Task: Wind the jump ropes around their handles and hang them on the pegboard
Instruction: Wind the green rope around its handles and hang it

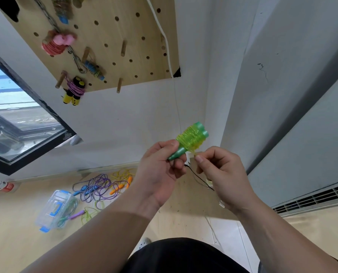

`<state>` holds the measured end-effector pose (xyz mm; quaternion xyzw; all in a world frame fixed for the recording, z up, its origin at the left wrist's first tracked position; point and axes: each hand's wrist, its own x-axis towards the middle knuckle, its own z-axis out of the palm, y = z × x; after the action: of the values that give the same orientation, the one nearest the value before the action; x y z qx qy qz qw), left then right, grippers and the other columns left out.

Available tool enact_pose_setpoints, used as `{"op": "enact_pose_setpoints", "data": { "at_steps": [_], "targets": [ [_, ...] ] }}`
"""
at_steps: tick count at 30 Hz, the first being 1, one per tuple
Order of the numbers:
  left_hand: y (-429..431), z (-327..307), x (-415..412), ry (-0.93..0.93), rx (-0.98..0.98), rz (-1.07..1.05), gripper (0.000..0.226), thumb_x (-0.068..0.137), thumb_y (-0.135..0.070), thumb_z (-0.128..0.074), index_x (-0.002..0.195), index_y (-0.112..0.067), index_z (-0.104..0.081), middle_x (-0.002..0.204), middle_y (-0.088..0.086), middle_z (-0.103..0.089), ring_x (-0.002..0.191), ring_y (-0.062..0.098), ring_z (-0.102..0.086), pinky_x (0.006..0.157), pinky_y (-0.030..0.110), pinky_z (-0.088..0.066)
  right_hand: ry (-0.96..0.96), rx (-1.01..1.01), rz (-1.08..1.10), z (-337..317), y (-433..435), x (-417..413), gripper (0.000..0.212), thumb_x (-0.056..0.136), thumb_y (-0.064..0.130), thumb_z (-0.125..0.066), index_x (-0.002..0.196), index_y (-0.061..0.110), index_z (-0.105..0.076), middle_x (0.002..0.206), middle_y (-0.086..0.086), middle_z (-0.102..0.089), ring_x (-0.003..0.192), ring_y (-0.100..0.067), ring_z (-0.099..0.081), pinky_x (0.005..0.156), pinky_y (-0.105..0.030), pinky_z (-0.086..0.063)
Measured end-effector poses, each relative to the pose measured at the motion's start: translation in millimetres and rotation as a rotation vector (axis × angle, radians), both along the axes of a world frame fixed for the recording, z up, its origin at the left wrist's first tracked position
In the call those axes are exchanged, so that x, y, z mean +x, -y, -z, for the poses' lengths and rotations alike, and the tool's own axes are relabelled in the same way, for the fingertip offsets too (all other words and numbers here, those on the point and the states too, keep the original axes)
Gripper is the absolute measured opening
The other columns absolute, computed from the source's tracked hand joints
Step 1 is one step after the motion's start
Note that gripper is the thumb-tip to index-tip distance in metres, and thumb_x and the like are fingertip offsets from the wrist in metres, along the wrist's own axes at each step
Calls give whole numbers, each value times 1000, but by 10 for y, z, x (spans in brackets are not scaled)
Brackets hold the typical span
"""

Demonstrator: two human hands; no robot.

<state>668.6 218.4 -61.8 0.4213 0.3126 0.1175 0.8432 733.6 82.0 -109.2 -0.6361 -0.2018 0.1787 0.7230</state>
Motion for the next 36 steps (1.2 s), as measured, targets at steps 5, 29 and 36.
{"op": "enact_pose_setpoints", "data": {
  "at_steps": [5, 29, 36],
  "targets": [
    [-26, -52, -32, 20, -164, 107, 6, 93, -17, -61, 93, -12, -57, 62, 9, -51, 38, 6, -38, 40, 19, -38, -173, 118, -225, 40, 52, 150, 11, 81, 26, -76, 72, 23, -71, 61, 0, -55, 56, -13, -41, 53, -21, -34],
    [-150, 30, -249, -94, 677, 222, 6, 101, -12, -58, 103, -7, -58, 78, 9, -72, 66, 23, -66, 66, 33, -56, -180, -34, -348, -54, -130, 208, 21, 89, 22, -68, 96, 3, -61, 62, 0, -33, 50, -10, -31, 45, -21, -28],
    [-83, -32, -208, -21, 337, 138, 13, 104, -11, -49, 93, -6, -55, 71, 15, -63, 57, 22, -57, 58, 31, -52, -231, 23, -370, -179, -82, 168, 20, 101, 8, -53, 88, 13, -66, 70, -8, -60, 53, -12, -40, 52, -20, -34]
  ]
}}
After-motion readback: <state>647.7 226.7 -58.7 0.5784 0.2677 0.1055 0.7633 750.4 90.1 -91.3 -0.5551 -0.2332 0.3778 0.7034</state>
